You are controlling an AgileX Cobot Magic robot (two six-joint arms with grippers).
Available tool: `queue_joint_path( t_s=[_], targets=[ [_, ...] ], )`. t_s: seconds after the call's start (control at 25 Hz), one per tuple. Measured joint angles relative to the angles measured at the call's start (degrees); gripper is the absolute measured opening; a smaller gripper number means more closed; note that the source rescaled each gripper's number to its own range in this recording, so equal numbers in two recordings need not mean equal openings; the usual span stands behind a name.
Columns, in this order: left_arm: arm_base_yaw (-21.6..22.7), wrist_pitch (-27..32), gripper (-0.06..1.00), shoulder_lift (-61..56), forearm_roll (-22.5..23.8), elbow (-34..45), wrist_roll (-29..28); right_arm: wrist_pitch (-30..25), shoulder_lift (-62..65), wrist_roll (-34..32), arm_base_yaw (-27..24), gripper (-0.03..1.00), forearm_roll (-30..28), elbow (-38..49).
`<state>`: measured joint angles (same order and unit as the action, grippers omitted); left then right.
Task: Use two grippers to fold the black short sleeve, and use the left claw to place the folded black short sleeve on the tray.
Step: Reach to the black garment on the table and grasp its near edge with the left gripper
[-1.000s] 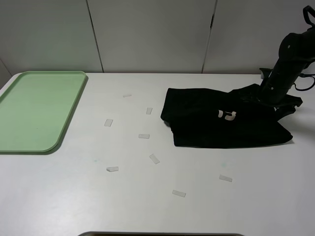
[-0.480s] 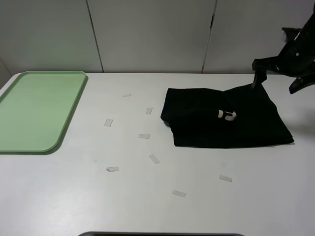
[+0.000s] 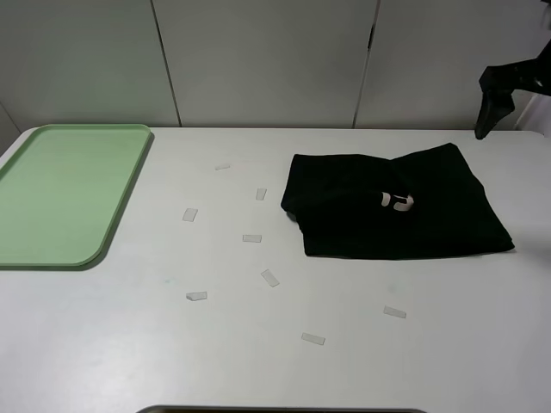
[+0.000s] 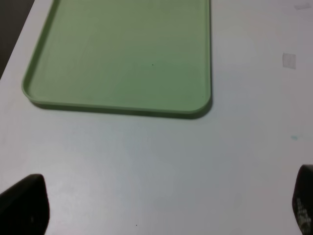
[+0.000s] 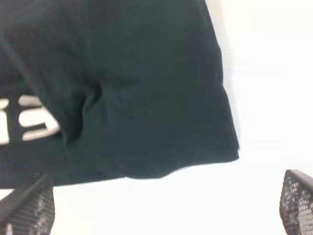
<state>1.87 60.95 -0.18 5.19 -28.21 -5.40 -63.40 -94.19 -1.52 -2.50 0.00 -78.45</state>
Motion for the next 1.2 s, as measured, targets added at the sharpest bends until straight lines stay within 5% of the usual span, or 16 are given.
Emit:
queue_joint_path(
  t_s=[0.4,1.2],
  targets=[
    [0.0,0.0,1.0,0.0,0.0,0.0,0.0,-6.0,13.3,1.1,0.0,1.0,0.7,1.9],
    [0.0,0.0,1.0,0.0,0.0,0.0,0.0,-6.3,61.4,1.2,0.0,1.0,1.4,37.1]
  ],
)
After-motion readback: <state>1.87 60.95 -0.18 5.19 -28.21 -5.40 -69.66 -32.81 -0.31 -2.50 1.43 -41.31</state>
